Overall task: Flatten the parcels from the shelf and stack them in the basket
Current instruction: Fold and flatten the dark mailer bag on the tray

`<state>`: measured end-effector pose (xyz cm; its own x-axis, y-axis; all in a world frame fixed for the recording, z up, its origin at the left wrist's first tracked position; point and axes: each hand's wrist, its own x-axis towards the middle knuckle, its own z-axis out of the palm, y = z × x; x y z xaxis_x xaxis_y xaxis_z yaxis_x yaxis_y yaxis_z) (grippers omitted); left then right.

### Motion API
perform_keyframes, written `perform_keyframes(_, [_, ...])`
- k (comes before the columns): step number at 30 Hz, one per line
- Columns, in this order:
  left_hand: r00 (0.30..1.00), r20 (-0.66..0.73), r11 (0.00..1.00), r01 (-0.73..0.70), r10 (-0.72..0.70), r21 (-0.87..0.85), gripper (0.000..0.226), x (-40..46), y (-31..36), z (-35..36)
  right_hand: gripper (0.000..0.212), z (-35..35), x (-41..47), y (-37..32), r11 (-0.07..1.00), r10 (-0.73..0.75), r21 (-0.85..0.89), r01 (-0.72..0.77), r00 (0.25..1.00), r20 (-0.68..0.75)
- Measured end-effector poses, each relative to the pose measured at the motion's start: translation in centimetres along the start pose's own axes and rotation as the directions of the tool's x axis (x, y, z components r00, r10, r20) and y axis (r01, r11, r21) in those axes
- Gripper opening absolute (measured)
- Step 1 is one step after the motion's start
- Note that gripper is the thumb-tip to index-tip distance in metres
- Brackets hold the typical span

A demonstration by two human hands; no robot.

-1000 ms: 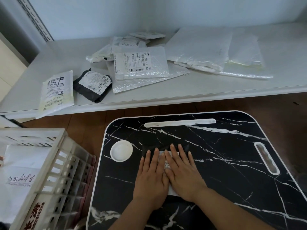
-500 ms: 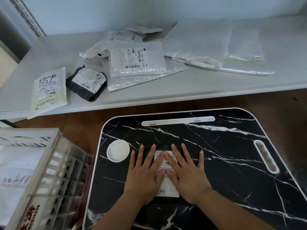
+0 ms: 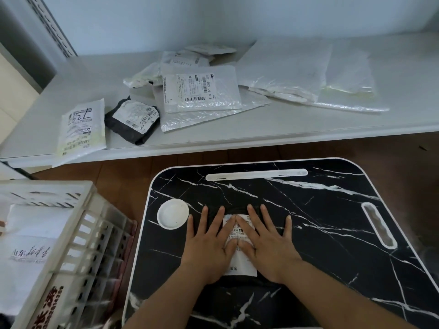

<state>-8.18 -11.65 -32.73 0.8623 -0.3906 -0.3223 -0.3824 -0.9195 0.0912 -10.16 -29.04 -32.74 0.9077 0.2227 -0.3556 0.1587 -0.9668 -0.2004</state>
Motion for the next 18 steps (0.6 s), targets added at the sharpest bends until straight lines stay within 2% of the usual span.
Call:
perform_keyframes(2, [1.0,0.016,0.999,0.024,-0.023,-0.041,0.057,-0.3,-0.1,-0.2,0.068,-1.2,-0.7,-0.2,1.0,-0.014,0.01,0.014,0.999,0.04])
perform_keyframes(4, [0.999,-0.036,0.999,0.033,-0.034,-0.038,0.063,-1.4,-0.6,0.1,0.069,-0.9,-1.7,0.0,0.999,-0.035,0.013,0.035,0.999,-0.001])
perform_keyframes(5, [0.998,-0.059,1.0,0.009,-0.008,0.014,0.065,-2.3,-0.8,0.1,0.07,-0.4,-2.2,0.0,0.997,-0.067,-0.035,0.065,0.996,-0.055])
perform_keyframes(6, [1.0,-0.013,1.0,-0.016,0.016,0.021,0.066,-3.1,-0.9,0.3,0.07,0.3,-2.7,0.0,0.988,-0.114,-0.121,0.099,0.985,-0.128])
perform_keyframes(7, [0.999,0.013,0.998,-0.047,0.047,0.029,0.065,-3.7,-1.1,0.8,0.069,0.9,-3.1,0.0,0.982,-0.124,-0.157,0.102,0.983,-0.137])
perform_keyframes(11, [0.998,0.036,0.998,-0.06,0.059,0.004,0.07,-4.3,-1.3,1.8,0.069,2.7,-3.1,-0.1,0.973,-0.053,-0.23,0.035,0.996,-0.073])
perform_keyframes(14, [0.996,0.023,0.993,-0.087,0.086,0.082,0.074,-3.8,-0.9,1.2,0.07,3.1,-2.6,0.2,0.967,-0.042,-0.253,-0.002,0.985,-0.17])
perform_keyframes(18, [0.987,0.126,0.992,-0.106,0.097,0.071,0.071,-3.8,-0.5,0.1,0.074,3.9,-2.3,0.1,0.971,-0.002,-0.236,-0.045,0.981,-0.195])
